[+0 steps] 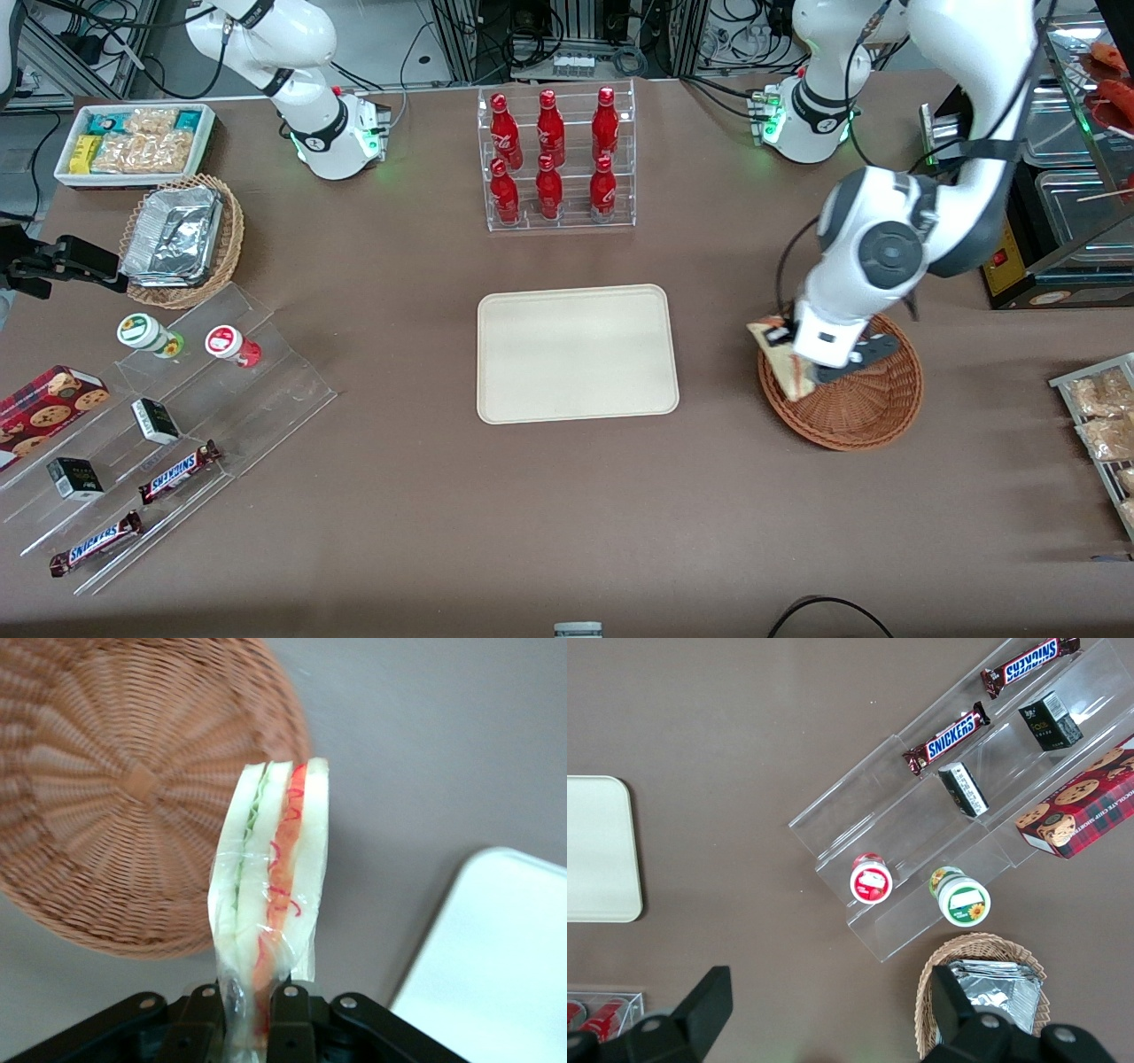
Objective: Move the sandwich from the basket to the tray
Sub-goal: 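Lift the sandwich and carry it with the left gripper over the cream tray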
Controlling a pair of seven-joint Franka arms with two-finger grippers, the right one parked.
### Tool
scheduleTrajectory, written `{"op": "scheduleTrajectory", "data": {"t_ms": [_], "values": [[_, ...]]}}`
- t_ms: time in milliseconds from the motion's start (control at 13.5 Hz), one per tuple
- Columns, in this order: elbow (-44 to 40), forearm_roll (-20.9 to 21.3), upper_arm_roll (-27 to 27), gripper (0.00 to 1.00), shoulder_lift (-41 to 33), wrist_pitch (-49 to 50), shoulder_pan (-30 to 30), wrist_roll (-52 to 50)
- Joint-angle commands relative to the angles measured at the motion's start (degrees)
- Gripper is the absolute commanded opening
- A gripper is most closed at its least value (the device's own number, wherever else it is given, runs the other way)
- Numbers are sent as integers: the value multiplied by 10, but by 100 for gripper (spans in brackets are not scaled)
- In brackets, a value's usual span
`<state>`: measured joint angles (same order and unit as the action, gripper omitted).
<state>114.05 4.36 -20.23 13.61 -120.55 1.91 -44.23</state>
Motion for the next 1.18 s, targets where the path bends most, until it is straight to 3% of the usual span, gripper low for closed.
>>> {"op": "scheduleTrajectory", "data": {"t_ms": [0, 443, 664, 960, 1107], "values": [[-44, 4, -2, 0, 40, 15, 55, 5], [-177, 10, -1, 0, 143, 51, 179, -11], [-224, 35, -1, 0, 188, 50, 217, -42], [-266, 38, 1, 0, 226, 48, 259, -60], [-306, 74, 3, 0, 257, 51, 282, -92]]}}
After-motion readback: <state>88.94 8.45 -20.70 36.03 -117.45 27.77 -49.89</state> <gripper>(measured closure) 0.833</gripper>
